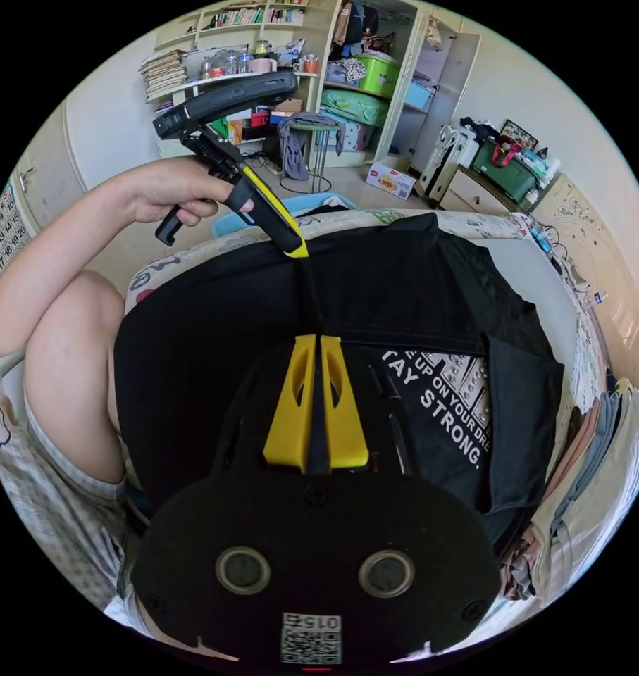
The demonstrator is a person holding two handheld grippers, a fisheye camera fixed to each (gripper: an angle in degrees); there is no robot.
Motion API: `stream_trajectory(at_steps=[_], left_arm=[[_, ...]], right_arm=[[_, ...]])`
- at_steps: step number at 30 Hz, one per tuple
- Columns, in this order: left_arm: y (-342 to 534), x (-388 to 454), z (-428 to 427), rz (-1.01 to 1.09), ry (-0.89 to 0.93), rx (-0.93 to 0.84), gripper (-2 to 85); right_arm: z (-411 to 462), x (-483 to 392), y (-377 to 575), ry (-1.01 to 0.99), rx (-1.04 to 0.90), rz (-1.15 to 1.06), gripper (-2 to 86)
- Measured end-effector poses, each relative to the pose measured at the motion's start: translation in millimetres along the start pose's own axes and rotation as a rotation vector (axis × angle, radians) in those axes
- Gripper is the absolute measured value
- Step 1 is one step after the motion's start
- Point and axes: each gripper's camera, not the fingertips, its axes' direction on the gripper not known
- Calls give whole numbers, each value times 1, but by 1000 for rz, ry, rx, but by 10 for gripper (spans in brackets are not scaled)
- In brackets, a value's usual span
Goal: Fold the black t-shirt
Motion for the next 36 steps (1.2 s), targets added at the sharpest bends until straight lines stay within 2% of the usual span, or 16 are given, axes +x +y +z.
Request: stream_trajectory(at_steps=[10,16,24,28,30,32,36], left_arm=[[7,12,3,31,-58,6,80],[17,5,5,32,-30,29,80],[30,1,8,44,-40,51,79],[38,-18,2,28,52,55,95],[45,-30,-11,9,132,134,114],[54,-40,-32,-37,147,295,120],[29,-44,-40,-20,101,343,131]], right_arm=[[-14,-83,-5,172,-6,-78,2],[-4,-122,12,294,-8,-132,5],[10,-96,52,178,-1,-67,27],[16,-41,89,40,-57,14,75],[4,13,112,-1,-76,97,82],[-29,105,155,-30,-6,260,83],[-52,249,226,54,84,512,68]])
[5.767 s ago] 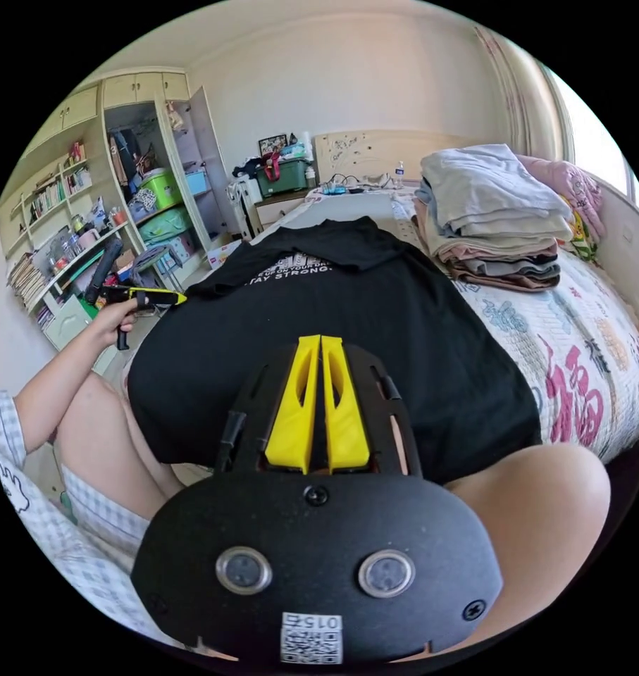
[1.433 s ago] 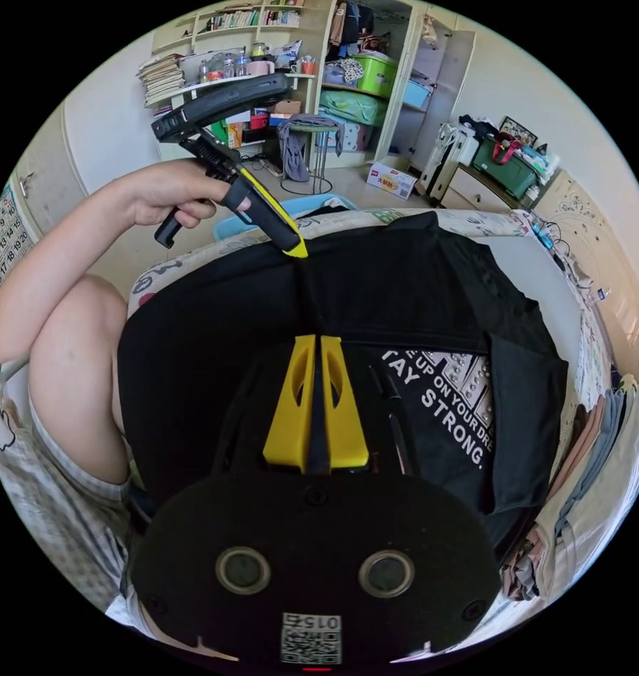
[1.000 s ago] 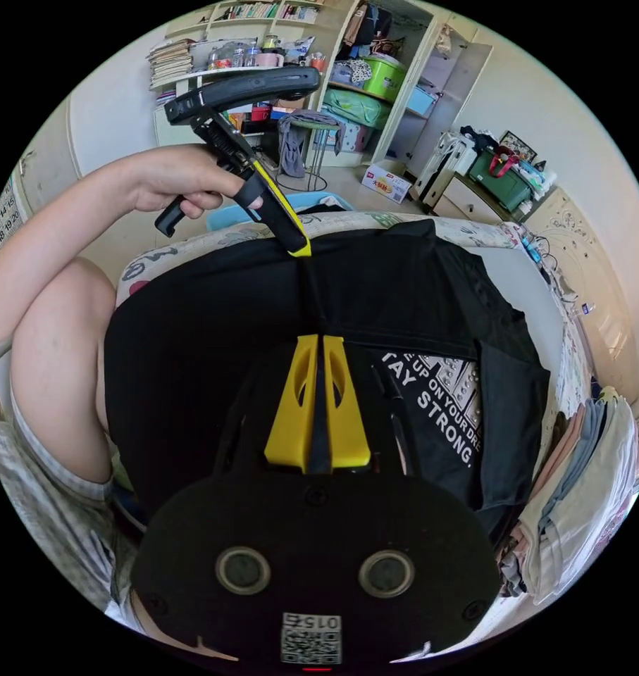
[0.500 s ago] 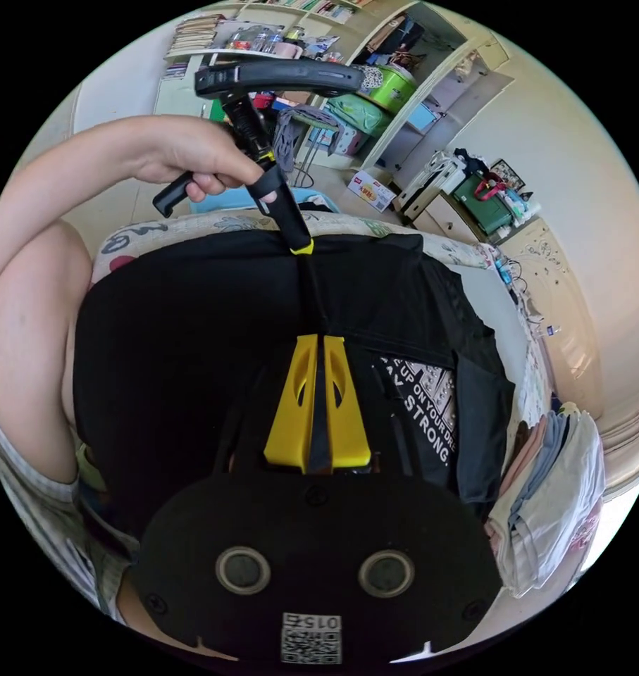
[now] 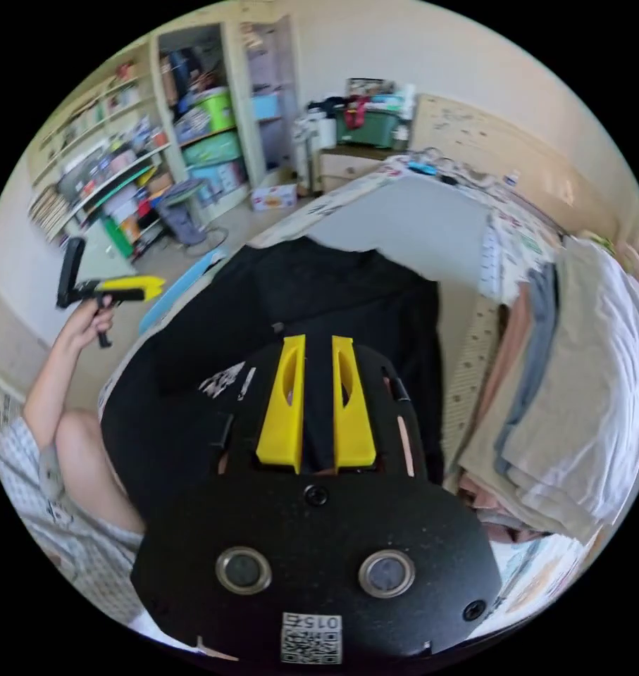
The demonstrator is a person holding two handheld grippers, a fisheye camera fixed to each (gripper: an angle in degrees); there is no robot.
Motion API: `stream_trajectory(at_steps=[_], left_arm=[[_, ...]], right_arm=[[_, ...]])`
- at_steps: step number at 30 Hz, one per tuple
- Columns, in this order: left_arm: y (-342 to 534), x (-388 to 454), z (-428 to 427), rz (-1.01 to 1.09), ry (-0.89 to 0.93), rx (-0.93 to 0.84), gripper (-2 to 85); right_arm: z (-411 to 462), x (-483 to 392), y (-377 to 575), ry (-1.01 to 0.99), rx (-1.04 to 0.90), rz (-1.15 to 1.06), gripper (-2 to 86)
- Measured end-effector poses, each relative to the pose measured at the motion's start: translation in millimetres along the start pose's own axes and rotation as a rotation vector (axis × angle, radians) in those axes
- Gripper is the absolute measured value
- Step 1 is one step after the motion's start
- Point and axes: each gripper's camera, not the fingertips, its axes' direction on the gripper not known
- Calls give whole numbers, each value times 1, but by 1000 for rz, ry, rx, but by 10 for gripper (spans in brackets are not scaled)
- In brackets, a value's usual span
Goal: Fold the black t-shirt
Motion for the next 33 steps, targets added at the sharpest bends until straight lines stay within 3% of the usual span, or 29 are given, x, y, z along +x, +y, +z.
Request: stream_trajectory(at_steps=[2,5,8,14,19,25,33], left_arm=[[-37,-10,19,-20,-60,-21,142],[-79,-31,50,-75,-6,-14,149],[-111,-40,83,-75,-94,-33,149],[-139,-80,134,-113,-15,-69,142],[-139,-104,169,-125,53,-151,127],[-127,-107,178,-60,72,-199,23],[-101,-76,88,31,92,50,5]], right_arm=[[12,80,-2,84,51,132,72],[50,149,-2,113,75,244,84],[109,191,-5,124,41,276,103],[214,232,-14,189,-24,256,132],[278,254,-5,99,-115,282,106],[296,252,22,107,-89,279,40],[187,207,78,54,86,203,30]])
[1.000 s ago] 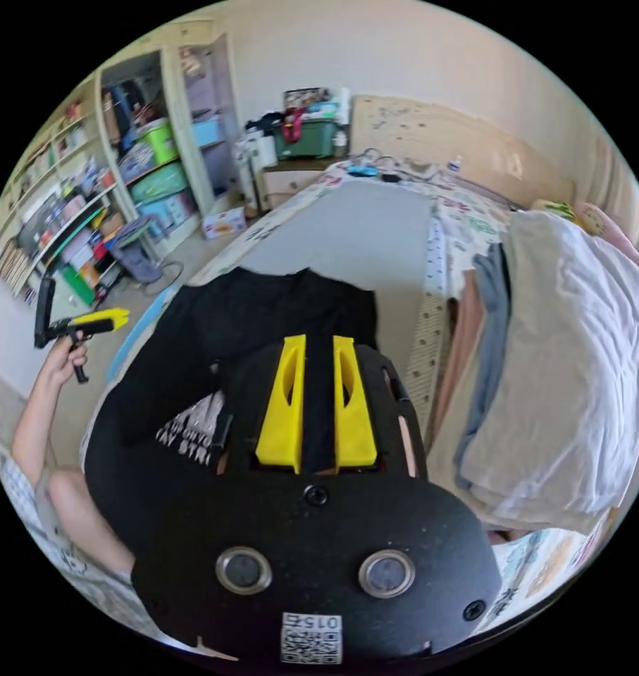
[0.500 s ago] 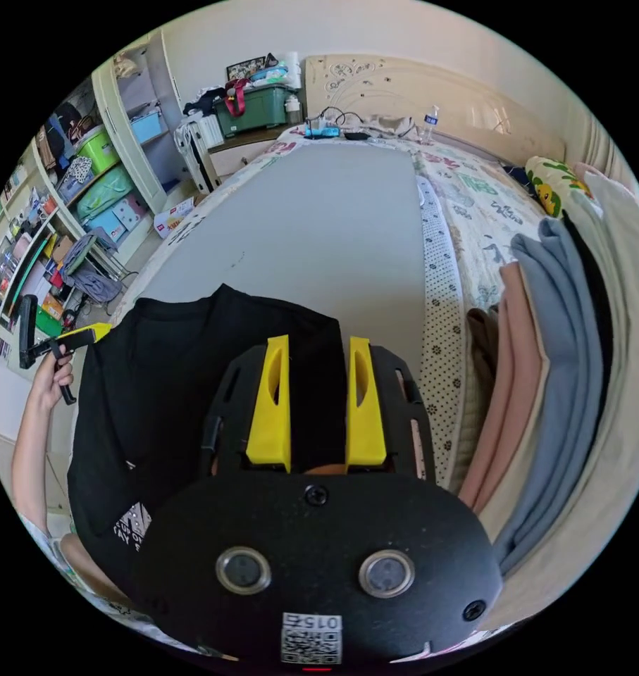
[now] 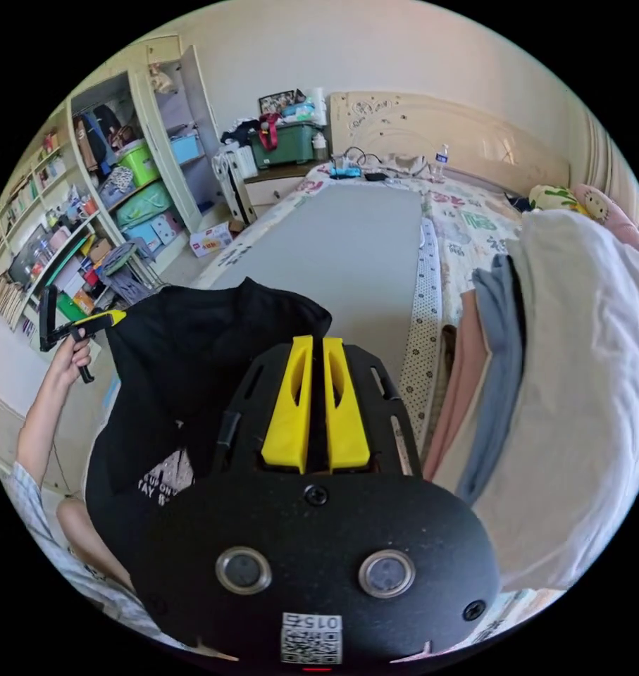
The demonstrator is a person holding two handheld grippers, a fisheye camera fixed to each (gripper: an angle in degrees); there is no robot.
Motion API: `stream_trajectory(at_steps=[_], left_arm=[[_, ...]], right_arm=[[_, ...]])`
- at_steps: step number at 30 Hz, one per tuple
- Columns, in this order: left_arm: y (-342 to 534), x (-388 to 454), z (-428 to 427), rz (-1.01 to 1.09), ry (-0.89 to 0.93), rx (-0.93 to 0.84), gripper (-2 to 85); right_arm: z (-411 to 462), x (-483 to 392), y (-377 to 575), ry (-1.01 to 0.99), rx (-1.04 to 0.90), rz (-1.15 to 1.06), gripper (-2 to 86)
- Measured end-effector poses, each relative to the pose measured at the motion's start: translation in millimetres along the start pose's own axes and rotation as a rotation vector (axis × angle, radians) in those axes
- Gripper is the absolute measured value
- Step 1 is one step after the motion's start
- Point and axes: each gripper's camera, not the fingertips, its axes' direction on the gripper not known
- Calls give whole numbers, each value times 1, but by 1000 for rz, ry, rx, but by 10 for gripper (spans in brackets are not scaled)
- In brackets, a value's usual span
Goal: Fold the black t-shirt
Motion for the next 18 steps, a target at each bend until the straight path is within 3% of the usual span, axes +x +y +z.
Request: stream_trajectory(at_steps=[3,8,14,18], left_arm=[[25,30,-52,78,52,68,4],[120,95,-135,261,170,87,4],[254,151,-153,451,243,-137,2],[301,176,-142,536,236,-264,1]], right_arm=[[-72,-17,48,-52,42,-55,28],[-192,-41,205,-198,74,-153,27],[-207,-61,408,-302,-108,-264,17],[-185,-78,466,-309,-242,-309,13]])
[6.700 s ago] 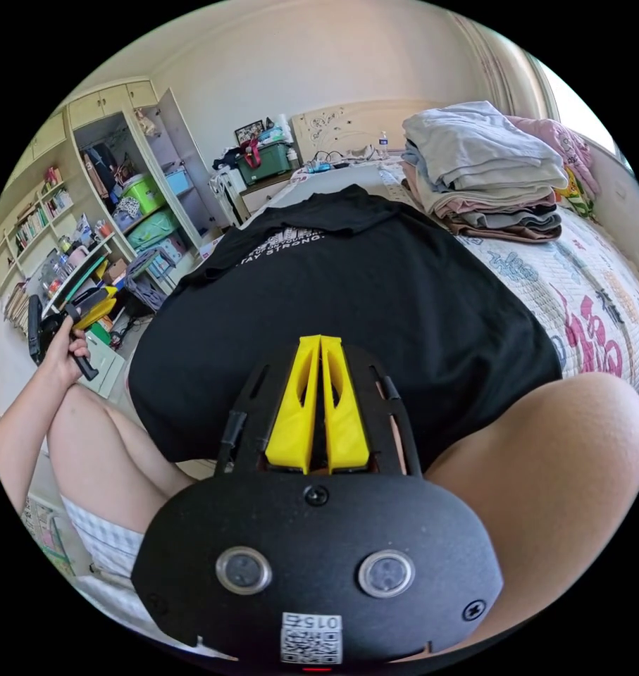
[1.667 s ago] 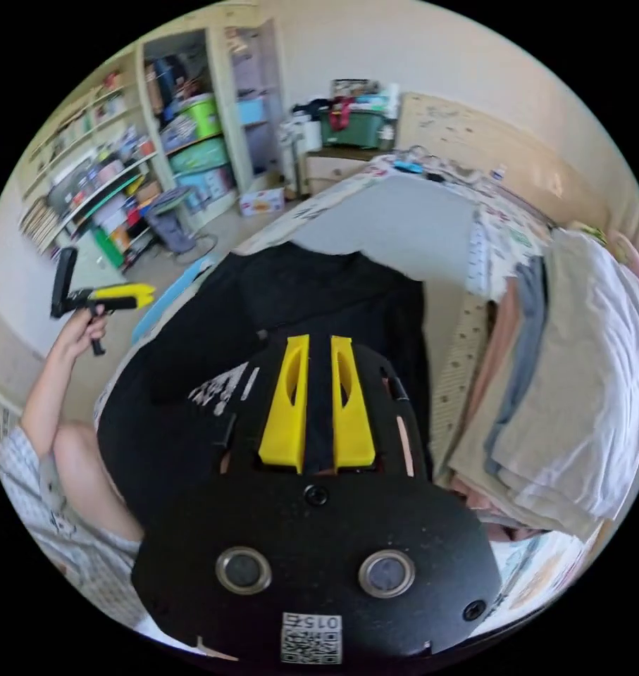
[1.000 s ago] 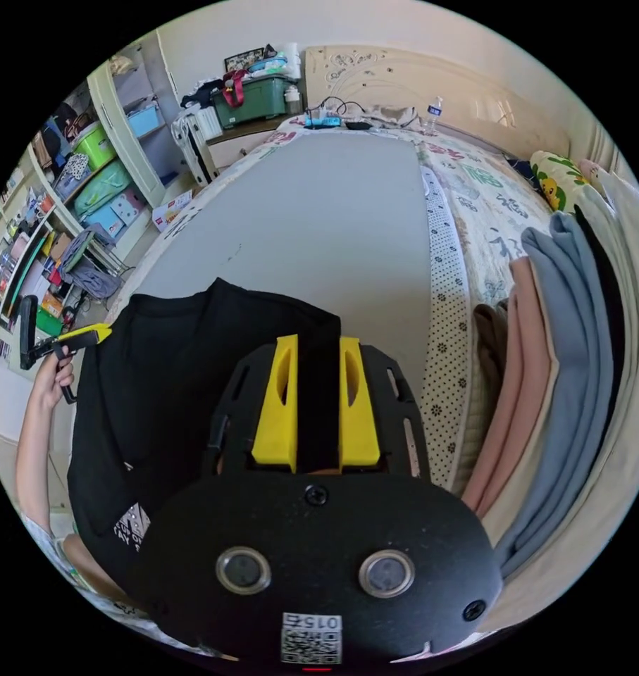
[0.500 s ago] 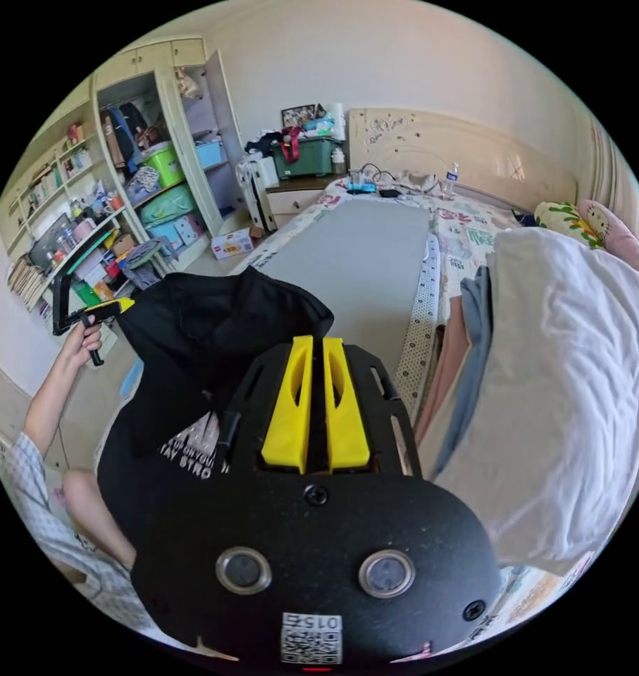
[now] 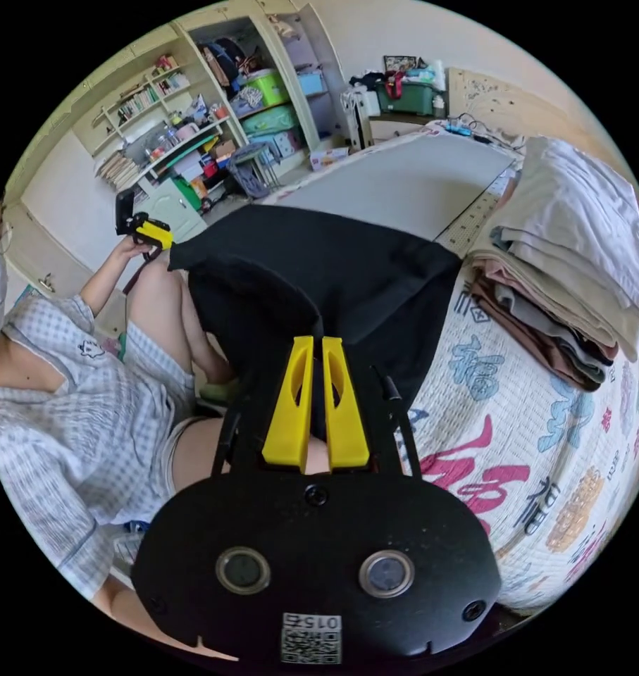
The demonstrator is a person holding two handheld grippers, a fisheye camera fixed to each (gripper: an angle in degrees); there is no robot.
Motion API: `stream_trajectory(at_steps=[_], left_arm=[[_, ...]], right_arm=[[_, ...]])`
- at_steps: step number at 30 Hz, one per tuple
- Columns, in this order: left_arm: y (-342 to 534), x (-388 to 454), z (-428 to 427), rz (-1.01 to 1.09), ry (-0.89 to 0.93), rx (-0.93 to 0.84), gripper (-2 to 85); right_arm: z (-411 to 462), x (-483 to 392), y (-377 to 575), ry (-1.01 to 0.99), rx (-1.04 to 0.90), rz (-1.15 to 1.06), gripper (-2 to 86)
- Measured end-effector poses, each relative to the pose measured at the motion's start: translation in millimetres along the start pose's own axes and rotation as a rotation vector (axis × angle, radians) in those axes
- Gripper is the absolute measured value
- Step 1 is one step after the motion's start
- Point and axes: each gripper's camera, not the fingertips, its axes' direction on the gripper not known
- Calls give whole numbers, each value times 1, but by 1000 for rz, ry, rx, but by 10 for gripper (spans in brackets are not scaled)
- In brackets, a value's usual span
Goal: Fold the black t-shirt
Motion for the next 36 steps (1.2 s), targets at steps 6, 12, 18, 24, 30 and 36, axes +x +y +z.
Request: stream_trajectory(at_steps=[6,12,18,24,30,36], left_arm=[[13,37,9,57,-27,-31,1],[41,41,51,43,37,-116,2],[53,24,50,64,154,-60,7],[53,-18,-5,-122,1,224,69],[65,-116,8,-672,-64,439,109],[79,-179,48,-873,82,595,100]], right_arm=[[16,-44,31,41,-54,-99,13],[68,-47,80,28,-206,-127,29],[21,1,121,-70,-3,-20,43],[-19,107,164,-30,344,375,95],[39,178,164,-72,413,580,107],[82,251,195,-110,450,713,96]])
